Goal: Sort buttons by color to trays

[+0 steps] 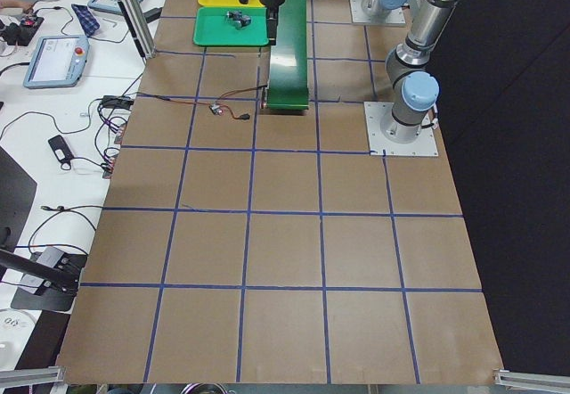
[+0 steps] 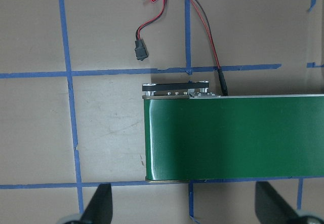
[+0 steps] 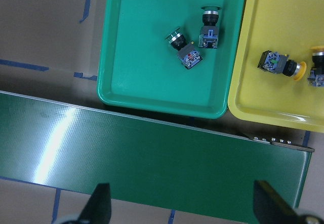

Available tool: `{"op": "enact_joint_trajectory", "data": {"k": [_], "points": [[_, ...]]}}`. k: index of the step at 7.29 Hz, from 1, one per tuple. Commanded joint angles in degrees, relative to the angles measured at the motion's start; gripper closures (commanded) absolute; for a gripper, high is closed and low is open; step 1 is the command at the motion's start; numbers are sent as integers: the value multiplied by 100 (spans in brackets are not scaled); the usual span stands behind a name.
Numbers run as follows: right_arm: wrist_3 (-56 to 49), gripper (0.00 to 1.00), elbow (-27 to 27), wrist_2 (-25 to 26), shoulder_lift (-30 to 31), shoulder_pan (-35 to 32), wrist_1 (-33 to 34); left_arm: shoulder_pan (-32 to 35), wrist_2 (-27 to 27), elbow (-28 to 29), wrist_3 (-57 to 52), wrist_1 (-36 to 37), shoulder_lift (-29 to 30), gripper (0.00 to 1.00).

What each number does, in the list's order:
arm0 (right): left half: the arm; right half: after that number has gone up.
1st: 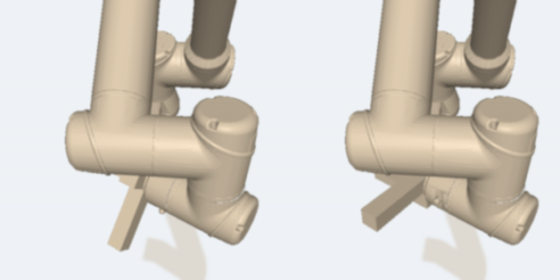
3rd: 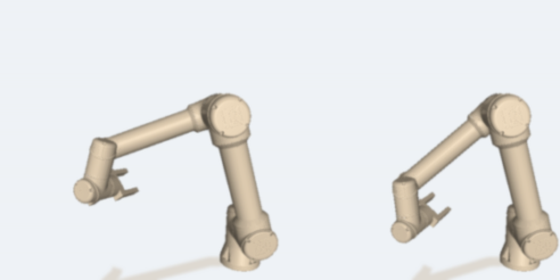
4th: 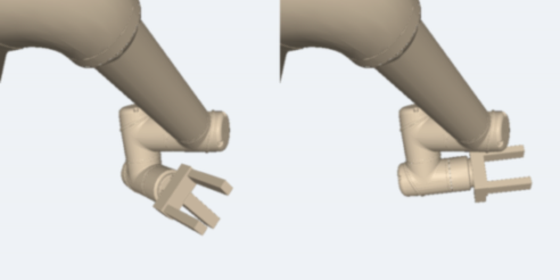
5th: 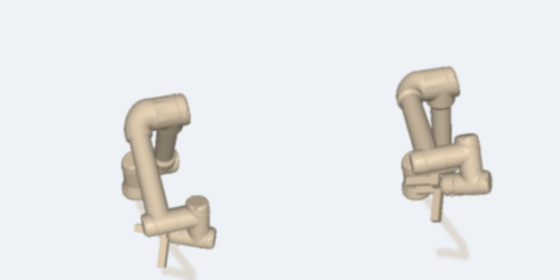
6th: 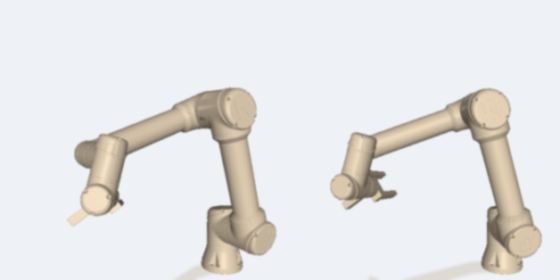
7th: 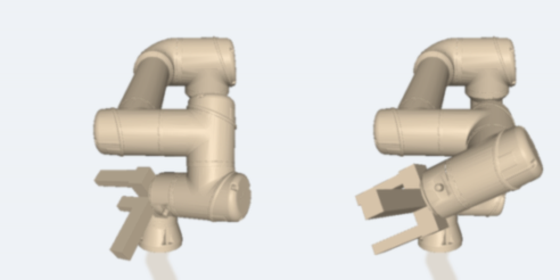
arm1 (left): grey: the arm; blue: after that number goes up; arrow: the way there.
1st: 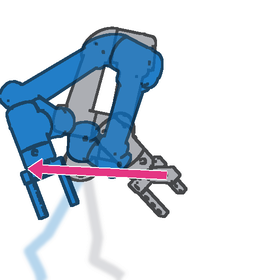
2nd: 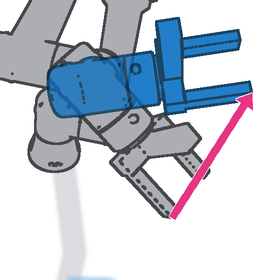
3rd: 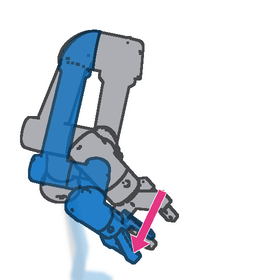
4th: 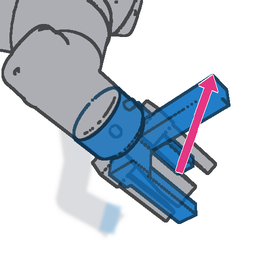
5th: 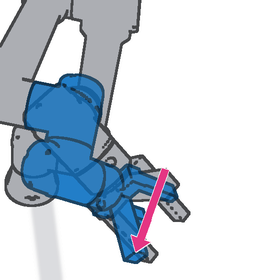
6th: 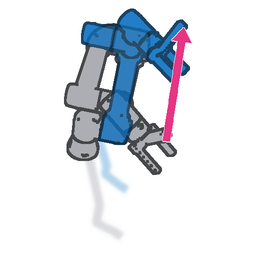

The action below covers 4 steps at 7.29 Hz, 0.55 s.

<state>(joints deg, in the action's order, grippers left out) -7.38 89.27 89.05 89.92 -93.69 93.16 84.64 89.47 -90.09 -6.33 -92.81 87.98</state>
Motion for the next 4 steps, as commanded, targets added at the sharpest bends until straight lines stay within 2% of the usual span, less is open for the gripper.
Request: {"op": "enact_joint_trajectory", "data": {"k": [1, 2, 3, 4], "points": [[104, 0, 108, 112, 140, -44, -35, 0, 0, 0, 0, 0, 0, 0], [427, 0, 99, 95, 131, -44, 52, 0, 0, 0, 0, 0, 0, 0], [1179, 0, 99, 95, 140, -44, 44, 0, 0, 0, 0, 0, 0, 0], [1378, 0, 21, 104, 140, -96, -34, 0, 0, 0, 0, 9, 0, 0]]}}
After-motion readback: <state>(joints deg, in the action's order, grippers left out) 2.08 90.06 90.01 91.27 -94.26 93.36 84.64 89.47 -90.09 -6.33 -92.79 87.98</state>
